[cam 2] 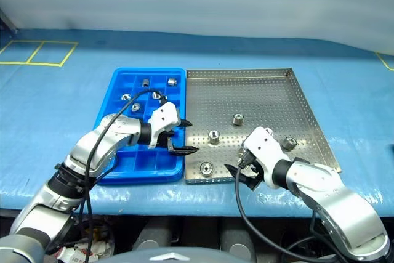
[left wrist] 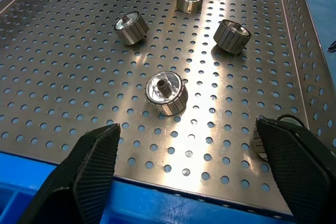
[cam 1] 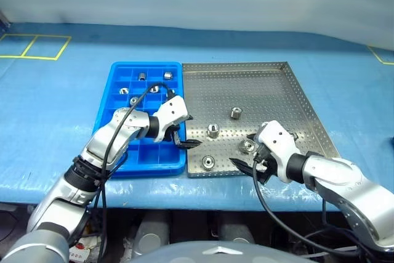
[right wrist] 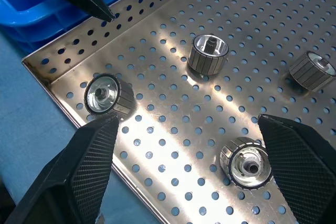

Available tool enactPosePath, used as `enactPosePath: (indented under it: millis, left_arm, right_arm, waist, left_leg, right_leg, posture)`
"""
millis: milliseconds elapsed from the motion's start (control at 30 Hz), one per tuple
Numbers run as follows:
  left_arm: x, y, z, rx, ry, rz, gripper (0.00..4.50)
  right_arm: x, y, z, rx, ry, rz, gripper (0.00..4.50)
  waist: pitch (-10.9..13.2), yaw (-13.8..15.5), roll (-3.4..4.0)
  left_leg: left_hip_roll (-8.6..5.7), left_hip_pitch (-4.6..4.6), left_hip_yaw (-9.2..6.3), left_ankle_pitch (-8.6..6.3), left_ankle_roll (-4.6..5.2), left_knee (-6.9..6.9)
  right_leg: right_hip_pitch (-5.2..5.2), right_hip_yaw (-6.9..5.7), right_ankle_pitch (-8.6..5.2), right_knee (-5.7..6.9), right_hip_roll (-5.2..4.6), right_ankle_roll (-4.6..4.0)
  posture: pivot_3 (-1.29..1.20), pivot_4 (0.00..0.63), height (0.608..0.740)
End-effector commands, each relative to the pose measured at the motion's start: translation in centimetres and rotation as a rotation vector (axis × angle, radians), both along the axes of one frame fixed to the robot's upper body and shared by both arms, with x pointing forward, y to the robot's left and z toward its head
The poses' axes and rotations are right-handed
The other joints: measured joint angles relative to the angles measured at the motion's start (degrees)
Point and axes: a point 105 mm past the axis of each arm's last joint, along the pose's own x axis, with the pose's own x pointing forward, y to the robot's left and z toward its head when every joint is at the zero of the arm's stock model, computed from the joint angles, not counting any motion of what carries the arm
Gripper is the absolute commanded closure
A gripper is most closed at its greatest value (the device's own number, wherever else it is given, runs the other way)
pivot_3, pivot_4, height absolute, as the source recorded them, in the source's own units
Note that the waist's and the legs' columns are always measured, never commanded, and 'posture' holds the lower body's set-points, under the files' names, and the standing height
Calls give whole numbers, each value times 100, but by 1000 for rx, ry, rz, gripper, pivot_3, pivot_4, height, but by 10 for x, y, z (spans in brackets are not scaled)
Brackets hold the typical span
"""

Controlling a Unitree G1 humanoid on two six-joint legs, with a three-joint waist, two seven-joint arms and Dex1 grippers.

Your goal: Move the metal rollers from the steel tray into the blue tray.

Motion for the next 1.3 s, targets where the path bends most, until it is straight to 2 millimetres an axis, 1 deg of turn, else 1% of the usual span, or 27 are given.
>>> enactPosePath:
  millis: [33,367,567,1300]
  left_arm:
    - [-5,-3,11,-8,-43,-41,0]
    - [-5,-4,12,-13,-47,-46,0]
    - [-4,-7,18,-39,-56,-47,0]
    - [-4,-9,21,-43,-48,-63,0]
  right_arm:
    - [1,-2,11,-11,-65,-1,32]
    - [-1,-1,11,-14,-58,12,32]
    - [-3,0,10,-10,-53,16,32]
    - [-2,0,9,-5,-53,10,32]
  waist:
    - [0,1,0]
    - [0,0,0]
    - [0,-3,0]
    - [0,-5,0]
  left_leg:
    - [0,0,0,0,0,0]
    - [0,0,1,0,0,-1]
    - [-1,0,1,0,0,-1]
    - [-1,0,1,0,0,0]
  right_leg:
    - [0,0,0,0,-1,0]
    - [-1,0,0,-1,0,0]
    - [0,0,0,-1,0,0]
    - [0,0,0,1,1,0]
  posture:
    - [94,150,740]
    - [89,150,740]
    - [86,150,740]
    - [76,150,740]
